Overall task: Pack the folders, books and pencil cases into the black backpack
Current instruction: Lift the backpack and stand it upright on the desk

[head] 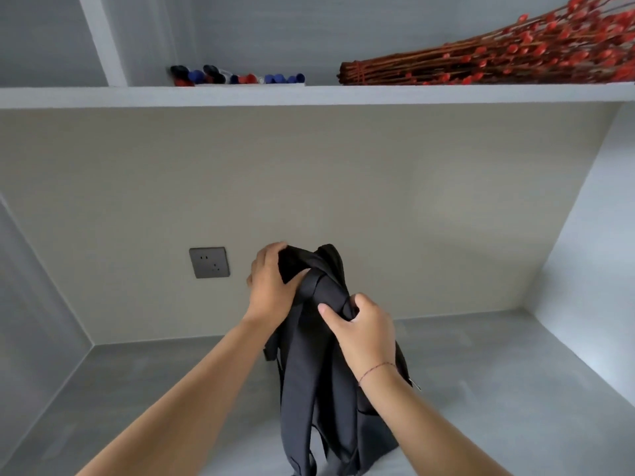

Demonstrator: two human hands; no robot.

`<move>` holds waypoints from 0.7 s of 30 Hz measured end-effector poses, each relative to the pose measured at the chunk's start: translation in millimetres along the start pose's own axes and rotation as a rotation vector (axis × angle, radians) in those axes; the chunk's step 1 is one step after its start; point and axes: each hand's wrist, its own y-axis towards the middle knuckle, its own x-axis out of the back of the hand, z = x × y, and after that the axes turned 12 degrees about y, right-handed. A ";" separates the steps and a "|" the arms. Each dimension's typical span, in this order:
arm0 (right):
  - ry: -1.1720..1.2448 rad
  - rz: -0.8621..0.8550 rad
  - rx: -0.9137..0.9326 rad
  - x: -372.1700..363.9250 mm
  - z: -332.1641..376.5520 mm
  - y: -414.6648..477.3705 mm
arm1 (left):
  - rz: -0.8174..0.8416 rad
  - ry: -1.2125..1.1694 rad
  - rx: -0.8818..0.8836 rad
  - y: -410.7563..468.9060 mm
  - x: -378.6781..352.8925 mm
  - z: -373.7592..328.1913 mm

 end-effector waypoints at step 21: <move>0.059 0.295 -0.165 36.0 8.4 41.0 | 0.043 -0.296 0.274 -129.1 -77.2 -65.5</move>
